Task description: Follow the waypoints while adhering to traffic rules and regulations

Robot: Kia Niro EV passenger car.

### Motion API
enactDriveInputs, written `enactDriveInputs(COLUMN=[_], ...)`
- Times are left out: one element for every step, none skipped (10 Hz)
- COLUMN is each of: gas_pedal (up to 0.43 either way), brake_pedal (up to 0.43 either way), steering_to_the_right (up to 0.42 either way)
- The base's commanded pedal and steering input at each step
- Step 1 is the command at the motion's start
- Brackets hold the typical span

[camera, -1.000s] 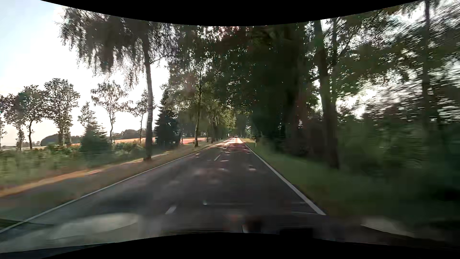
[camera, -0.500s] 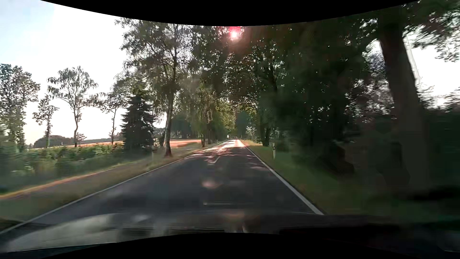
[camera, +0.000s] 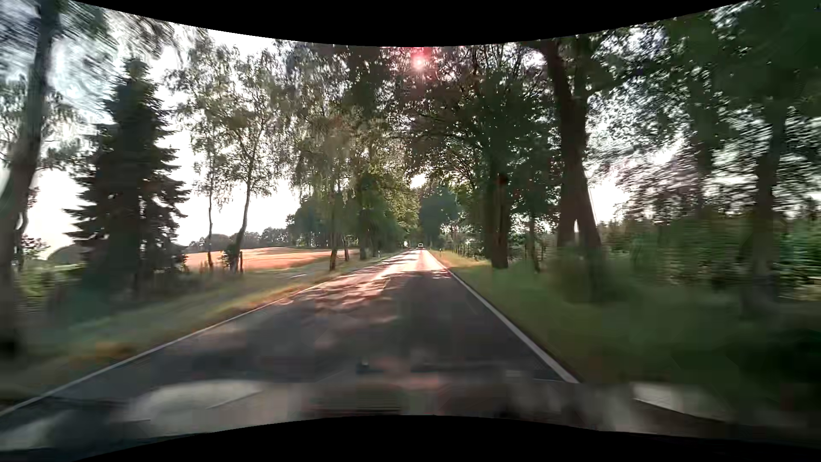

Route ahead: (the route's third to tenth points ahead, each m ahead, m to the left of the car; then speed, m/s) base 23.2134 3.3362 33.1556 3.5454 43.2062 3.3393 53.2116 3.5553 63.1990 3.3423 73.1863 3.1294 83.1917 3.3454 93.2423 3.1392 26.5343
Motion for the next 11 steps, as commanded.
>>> enactDriveInputs(gas_pedal=[0.268,0.268,0.268,0.268,0.268,0.268,0.268,0.268,0.268,0.268,0.268], brake_pedal=[0.0,0.0,0.0,0.0,0.0,0.0,0.0,0.0,0.0,0.0,0.0], steering_to_the_right=[-0.002,-0.002,-0.002,-0.002,-0.002,-0.002,-0.003,-0.003,-0.003,-0.003,-0.003])
